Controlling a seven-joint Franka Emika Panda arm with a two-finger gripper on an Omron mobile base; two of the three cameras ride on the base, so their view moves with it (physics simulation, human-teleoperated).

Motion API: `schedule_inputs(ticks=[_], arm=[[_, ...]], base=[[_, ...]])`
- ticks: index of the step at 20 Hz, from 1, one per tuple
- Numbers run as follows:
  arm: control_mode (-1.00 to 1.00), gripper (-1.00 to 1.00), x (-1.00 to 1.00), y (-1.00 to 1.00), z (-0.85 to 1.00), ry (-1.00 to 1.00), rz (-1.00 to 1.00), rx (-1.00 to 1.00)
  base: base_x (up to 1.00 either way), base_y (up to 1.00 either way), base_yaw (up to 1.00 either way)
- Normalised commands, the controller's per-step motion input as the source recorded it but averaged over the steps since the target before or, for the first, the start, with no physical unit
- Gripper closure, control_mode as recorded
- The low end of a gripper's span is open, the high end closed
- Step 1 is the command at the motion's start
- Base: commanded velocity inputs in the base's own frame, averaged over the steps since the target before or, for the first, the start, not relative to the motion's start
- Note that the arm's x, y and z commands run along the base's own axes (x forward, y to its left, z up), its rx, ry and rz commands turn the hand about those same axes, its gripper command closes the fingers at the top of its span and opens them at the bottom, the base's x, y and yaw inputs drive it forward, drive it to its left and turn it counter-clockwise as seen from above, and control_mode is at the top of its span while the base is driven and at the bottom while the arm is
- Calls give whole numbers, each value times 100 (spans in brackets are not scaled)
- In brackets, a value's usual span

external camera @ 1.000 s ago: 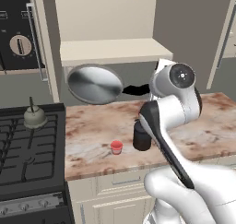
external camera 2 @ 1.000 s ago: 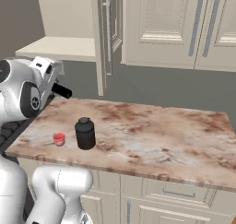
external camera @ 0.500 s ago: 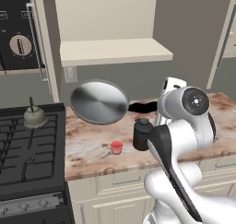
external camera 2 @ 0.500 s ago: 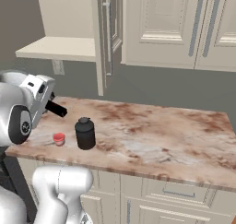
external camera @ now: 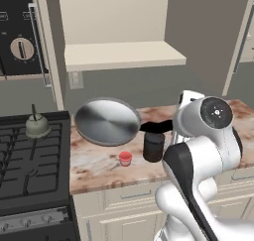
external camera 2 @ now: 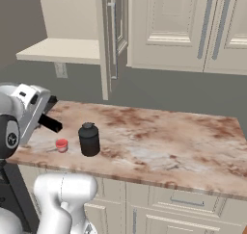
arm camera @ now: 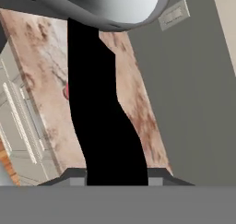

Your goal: Pick the pan from the cabinet and place it on the stove. Then turn on the stove burner for the pan.

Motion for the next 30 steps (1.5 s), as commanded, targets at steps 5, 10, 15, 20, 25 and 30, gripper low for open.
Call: schedule_inputs(ticks=[5,10,15,20,25,30], arm=[[-100,100,-22,21,-14,1,0,1],[-100,100,-13,33,-16,0,-1,1],[-100,100,-7,37,-15,0,-2,0],[-100,100,-6,30,-16,0,-2,0],[-100,100,-10,33,-17,0,-3,0],[-100,100,-9,37,-13,0,-4,0]], base=[[0,0,0],[0,0,0],[0,0,0],[0,0,0],[0,0,0],[0,0,0]])
